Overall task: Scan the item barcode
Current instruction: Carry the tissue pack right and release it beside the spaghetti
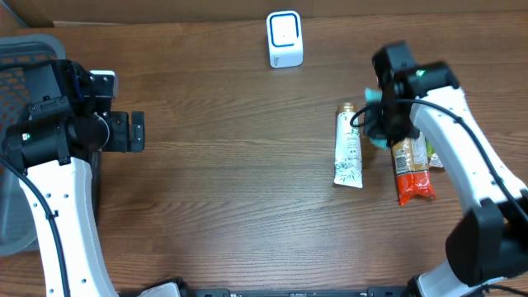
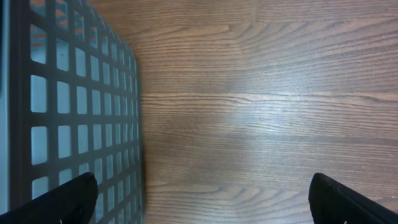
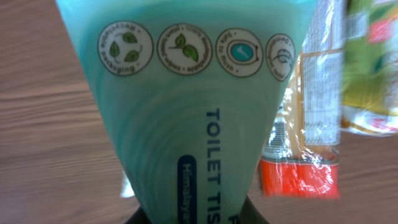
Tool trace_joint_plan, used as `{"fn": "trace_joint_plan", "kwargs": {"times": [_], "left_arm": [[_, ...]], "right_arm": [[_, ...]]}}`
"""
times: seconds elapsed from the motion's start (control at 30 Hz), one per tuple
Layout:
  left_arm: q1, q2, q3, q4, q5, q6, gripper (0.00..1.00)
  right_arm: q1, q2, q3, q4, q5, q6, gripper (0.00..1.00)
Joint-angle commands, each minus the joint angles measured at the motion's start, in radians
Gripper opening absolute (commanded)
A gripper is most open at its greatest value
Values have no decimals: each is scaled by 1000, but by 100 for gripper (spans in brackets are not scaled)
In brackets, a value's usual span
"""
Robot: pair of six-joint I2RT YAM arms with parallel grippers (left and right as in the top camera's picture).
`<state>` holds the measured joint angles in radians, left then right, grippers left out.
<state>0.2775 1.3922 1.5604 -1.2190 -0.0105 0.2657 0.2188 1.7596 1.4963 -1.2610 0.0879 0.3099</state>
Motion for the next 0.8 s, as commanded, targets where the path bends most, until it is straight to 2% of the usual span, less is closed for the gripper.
{"fn": "trace_joint_plan", "kwargs": {"times": [0.0, 0.07, 0.1, 0.13, 0.17, 0.23, 0.37, 0.6, 0.77], "left_arm": [[3, -6, 5, 0, 8, 15, 100], [3, -6, 5, 0, 8, 15, 100], [3, -6, 5, 0, 8, 15, 100], [4, -6, 5, 0, 8, 15, 99], [3, -6, 5, 0, 8, 15, 100], [3, -6, 5, 0, 8, 15, 100], [3, -6, 5, 0, 8, 15, 100], [3, -6, 5, 0, 8, 15, 100], [3, -6, 5, 0, 8, 15, 100]], "right_arm": [[-28, -39, -114, 93, 16, -4, 13], [-42, -39, -172, 143, 16, -3, 31], [-47, -39, -189, 157, 16, -4, 43], [-51, -39, -202, 170, 13, -3, 66], [-51, -39, -206, 176, 0, -7, 84], [-51, -39, -201, 183, -58, -42, 100], [-42, -45, -132, 135, -112, -58, 100], [-40, -105, 125, -39, -194, -64, 100], [-27, -177, 237, -106, -218, -64, 100]]}}
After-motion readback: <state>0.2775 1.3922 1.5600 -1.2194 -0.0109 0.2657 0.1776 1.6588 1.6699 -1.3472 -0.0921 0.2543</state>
